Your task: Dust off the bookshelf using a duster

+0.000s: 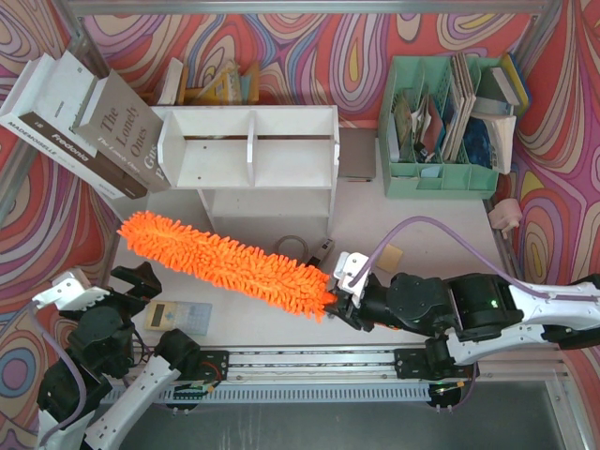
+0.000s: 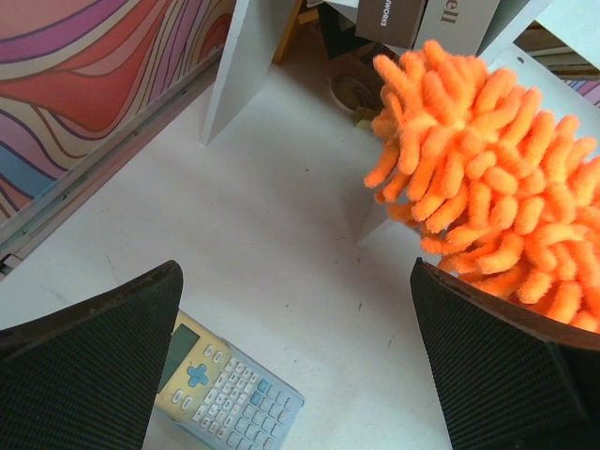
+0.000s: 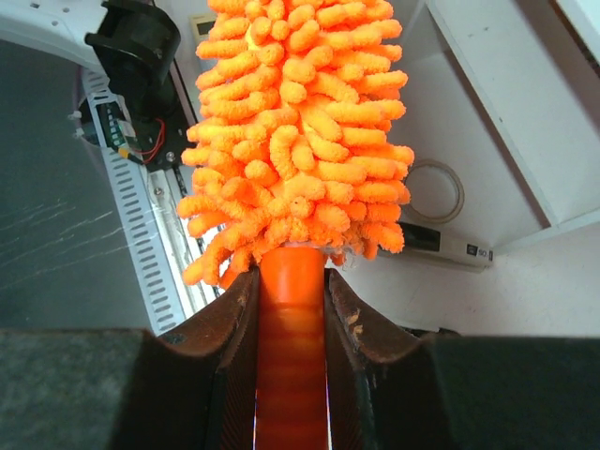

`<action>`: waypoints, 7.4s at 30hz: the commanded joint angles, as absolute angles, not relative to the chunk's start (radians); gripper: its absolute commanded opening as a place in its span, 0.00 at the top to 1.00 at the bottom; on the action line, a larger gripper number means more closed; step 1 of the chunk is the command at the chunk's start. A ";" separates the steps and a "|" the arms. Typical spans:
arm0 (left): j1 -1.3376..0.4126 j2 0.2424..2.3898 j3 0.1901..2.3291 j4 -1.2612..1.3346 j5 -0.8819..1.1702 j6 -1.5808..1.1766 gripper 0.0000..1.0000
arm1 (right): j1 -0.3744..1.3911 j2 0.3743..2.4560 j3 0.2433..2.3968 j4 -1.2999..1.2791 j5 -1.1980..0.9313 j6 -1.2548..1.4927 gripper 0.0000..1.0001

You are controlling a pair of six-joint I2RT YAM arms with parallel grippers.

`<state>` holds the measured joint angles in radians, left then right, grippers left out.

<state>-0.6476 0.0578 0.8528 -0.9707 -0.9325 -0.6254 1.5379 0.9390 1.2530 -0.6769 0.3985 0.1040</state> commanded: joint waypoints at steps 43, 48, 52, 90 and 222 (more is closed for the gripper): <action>-0.652 0.034 0.842 -0.974 -0.954 -0.626 0.02 | 1.399 0.972 1.298 -0.493 0.605 -0.093 1.00; -0.652 0.039 0.842 -0.976 -0.956 -0.629 0.02 | 1.398 0.909 1.316 -0.341 0.716 -0.162 1.00; -0.652 0.041 0.844 -0.977 -0.957 -0.630 0.02 | 1.399 0.908 1.303 -0.235 0.843 -0.196 1.00; -0.652 0.033 0.841 -0.974 -0.956 -0.630 0.02 | 1.061 1.070 1.187 -0.634 0.862 0.422 1.00; -0.652 0.140 0.844 -0.977 -0.925 -0.618 0.02 | 1.055 0.848 0.988 -0.633 0.646 0.816 1.00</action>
<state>-0.6483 0.1333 0.8467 -0.9703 -0.9169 -0.6174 1.0416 0.8455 1.0672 -0.6086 0.7280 0.6876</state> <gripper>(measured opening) 0.984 0.323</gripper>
